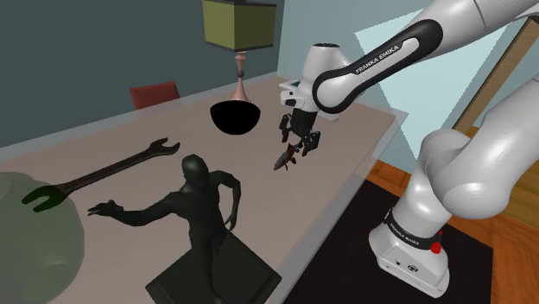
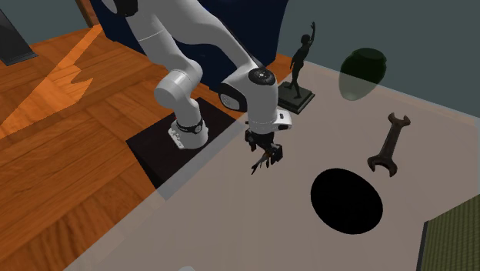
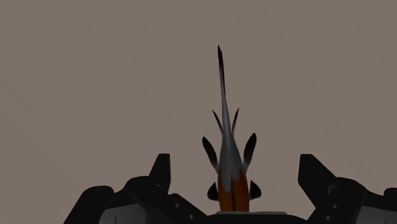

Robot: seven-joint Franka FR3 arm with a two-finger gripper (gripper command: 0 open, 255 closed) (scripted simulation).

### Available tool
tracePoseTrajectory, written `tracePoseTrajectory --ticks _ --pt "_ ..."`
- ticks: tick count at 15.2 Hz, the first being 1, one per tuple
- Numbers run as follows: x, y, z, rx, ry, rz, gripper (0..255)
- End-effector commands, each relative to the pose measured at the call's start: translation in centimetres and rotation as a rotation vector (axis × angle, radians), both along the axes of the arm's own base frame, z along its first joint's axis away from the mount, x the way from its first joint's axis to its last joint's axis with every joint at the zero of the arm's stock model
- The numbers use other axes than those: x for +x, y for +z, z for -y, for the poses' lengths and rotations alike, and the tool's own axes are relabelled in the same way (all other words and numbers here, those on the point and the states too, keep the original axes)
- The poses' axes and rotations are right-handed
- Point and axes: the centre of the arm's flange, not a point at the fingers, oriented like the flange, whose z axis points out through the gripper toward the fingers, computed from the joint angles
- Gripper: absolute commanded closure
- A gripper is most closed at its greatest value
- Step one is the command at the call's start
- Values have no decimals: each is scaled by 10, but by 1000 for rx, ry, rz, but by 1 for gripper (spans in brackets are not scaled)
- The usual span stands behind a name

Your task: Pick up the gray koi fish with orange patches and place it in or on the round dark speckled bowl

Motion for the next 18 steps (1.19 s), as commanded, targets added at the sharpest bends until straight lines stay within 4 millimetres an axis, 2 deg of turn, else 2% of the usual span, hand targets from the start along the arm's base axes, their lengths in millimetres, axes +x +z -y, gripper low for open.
tracePoseTrajectory --ticks 1,2,11,18 --pt "0 0 0 0 0 0 0" --pt "0 0 0 0 0 0 255" --pt "0 0 0 0 0 0 255" --pt "0 37 0 0 0 0 255"
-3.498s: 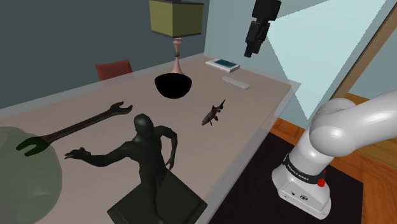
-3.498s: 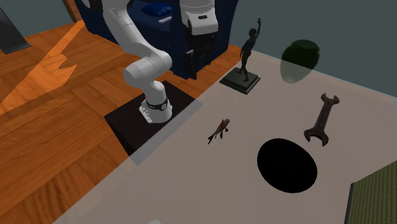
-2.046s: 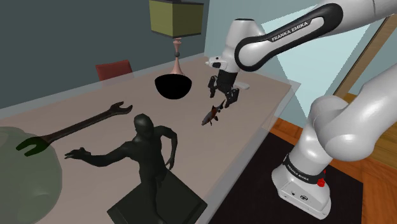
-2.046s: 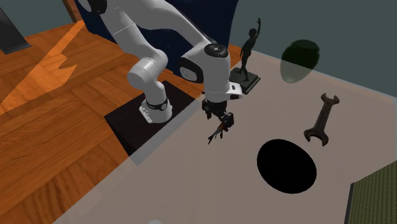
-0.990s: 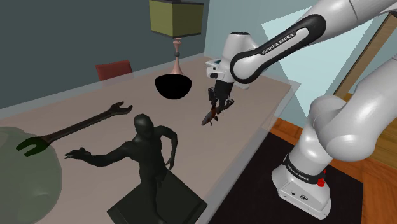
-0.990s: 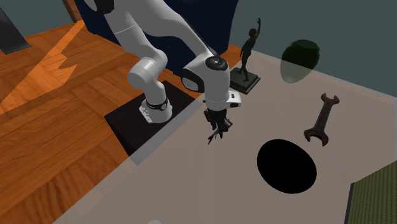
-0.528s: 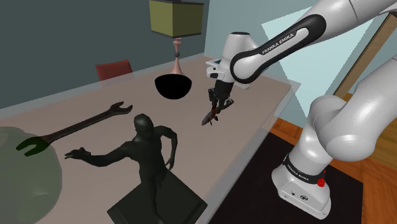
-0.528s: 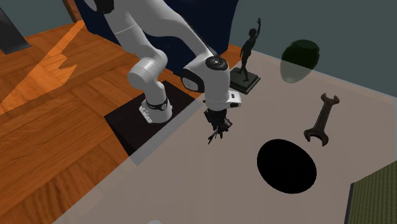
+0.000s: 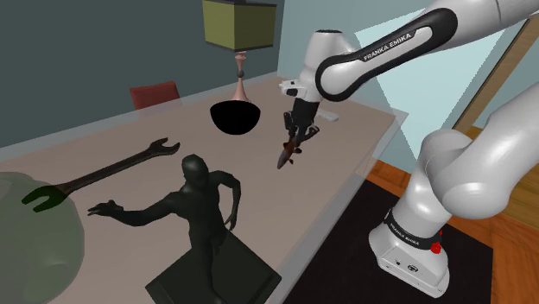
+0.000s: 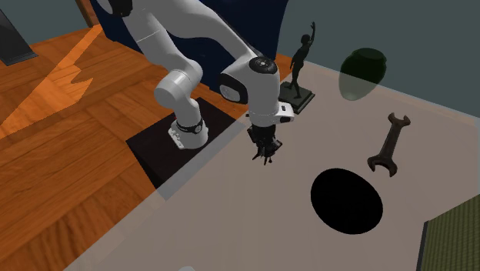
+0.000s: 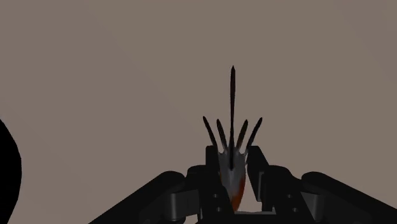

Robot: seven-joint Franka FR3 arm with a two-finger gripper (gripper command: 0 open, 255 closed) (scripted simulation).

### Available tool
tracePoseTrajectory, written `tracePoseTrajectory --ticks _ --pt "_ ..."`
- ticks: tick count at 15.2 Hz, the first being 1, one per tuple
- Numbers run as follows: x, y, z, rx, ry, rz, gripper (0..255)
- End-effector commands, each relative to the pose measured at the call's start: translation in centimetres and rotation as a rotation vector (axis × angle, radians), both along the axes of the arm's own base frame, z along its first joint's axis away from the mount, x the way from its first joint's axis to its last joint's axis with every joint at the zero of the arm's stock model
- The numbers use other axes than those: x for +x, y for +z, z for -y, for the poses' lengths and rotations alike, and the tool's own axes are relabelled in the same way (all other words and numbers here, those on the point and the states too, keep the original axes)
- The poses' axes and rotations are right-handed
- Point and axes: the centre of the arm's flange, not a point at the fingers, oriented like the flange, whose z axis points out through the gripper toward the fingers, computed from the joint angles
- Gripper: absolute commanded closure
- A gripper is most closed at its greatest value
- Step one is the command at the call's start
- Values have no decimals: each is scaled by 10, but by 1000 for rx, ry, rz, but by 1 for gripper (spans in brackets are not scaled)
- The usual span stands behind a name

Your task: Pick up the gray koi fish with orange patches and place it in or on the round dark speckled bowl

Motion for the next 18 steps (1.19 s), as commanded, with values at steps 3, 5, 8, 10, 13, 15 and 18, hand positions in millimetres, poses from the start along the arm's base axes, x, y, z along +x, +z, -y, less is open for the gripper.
tracePoseTrajectory --ticks 3,5,8,10,13,15,18 --pt "-1 21 0 0 0 0 255" --pt "-1 32 0 0 0 0 255" --pt "-1 48 0 0 0 0 255" --pt "-1 58 0 0 0 0 255" --pt "-1 74 0 0 0 0 255" --pt "-1 85 0 0 0 0 255" --pt "-1 100 0 0 0 0 255"
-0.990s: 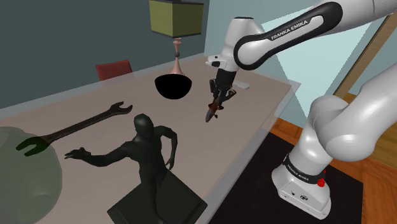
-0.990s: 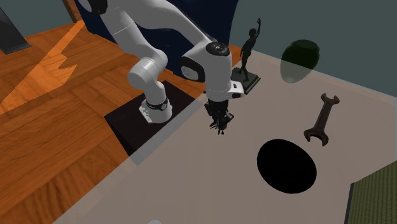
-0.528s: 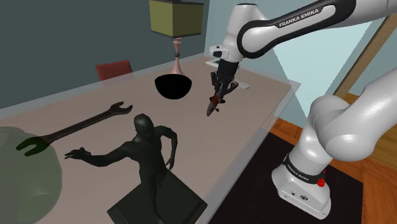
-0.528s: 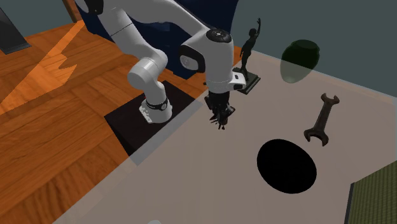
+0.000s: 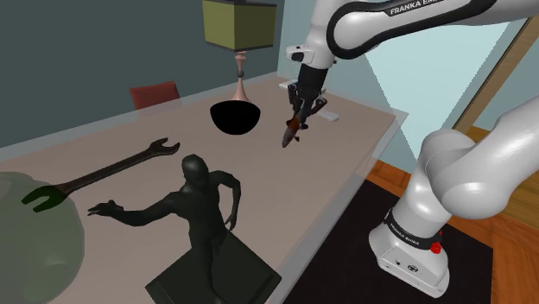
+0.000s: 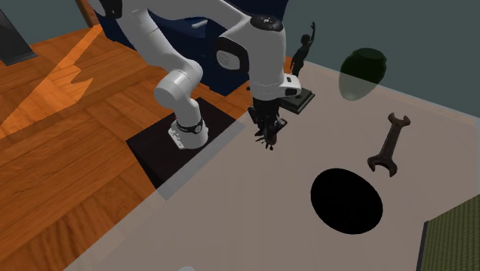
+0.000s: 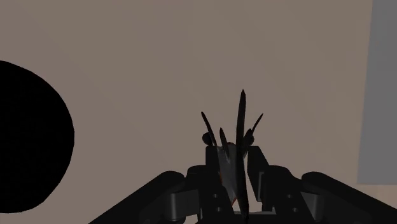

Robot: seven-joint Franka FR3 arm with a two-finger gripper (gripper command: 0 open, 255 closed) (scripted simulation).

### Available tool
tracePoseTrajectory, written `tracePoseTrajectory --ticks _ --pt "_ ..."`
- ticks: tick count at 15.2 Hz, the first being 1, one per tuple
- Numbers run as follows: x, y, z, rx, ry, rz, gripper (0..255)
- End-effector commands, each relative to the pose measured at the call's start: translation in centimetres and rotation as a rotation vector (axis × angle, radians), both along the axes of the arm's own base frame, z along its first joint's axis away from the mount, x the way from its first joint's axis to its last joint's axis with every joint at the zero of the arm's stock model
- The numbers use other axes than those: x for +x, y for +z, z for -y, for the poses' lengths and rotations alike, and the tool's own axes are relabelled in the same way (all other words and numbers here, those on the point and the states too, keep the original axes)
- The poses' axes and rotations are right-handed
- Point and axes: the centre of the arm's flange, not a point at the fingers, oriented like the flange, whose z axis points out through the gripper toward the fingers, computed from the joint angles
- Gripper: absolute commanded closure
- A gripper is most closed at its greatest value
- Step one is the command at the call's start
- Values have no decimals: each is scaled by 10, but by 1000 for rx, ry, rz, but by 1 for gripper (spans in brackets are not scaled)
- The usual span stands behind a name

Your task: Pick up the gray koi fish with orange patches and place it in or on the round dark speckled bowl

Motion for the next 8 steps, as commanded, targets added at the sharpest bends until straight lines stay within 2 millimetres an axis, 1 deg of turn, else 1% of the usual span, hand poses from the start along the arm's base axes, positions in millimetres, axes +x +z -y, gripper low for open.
tracePoseTrajectory --ticks 1,7,8 --pt "0 11 1 0 0 0 255" --pt "0 43 1 0 0 0 255" --pt "0 45 1 0 0 0 255"
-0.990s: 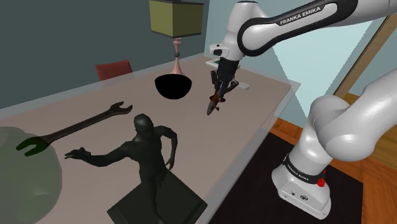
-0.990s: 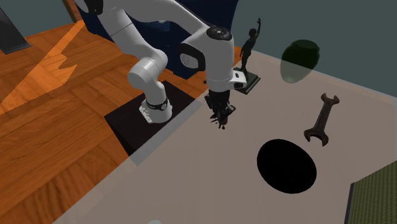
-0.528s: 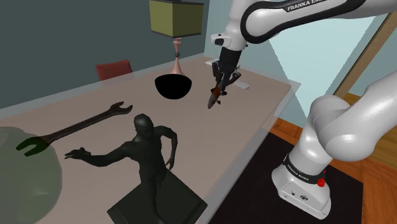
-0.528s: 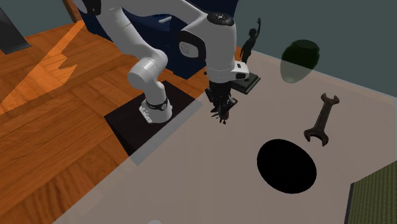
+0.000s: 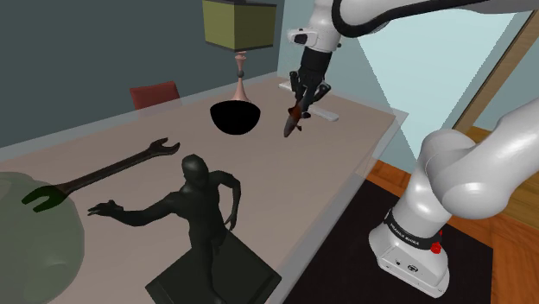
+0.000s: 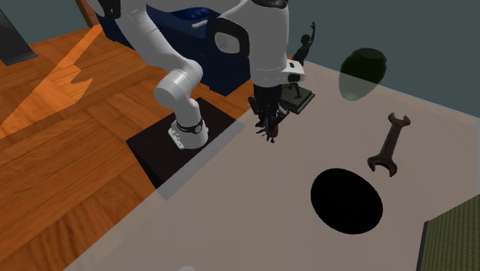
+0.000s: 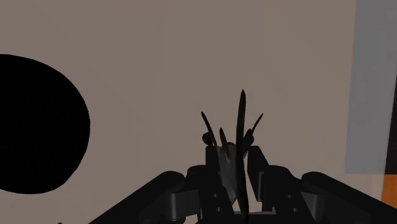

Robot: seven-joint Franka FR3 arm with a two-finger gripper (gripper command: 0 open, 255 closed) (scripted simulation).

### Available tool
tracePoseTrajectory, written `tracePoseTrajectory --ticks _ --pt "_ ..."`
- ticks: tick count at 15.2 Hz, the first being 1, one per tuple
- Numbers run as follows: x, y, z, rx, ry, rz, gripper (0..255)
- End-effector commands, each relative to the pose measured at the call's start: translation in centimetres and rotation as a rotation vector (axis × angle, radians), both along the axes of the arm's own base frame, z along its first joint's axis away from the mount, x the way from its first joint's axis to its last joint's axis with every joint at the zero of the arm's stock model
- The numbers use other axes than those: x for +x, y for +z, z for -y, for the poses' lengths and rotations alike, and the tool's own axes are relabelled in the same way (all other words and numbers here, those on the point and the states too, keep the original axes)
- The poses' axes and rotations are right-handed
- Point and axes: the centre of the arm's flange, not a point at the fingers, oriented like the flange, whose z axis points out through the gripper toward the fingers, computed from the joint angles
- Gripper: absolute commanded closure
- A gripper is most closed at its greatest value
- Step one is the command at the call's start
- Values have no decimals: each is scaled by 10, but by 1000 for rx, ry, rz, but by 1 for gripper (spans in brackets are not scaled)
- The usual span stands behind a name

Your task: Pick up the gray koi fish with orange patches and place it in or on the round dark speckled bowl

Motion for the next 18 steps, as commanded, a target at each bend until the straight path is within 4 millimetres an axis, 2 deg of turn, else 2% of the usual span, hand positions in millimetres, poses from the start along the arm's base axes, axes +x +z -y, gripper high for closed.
tracePoseTrajectory --ticks 1,18 --pt "13 5 -1 0 0 0 255" --pt "237 13 -9 0 0 0 255"
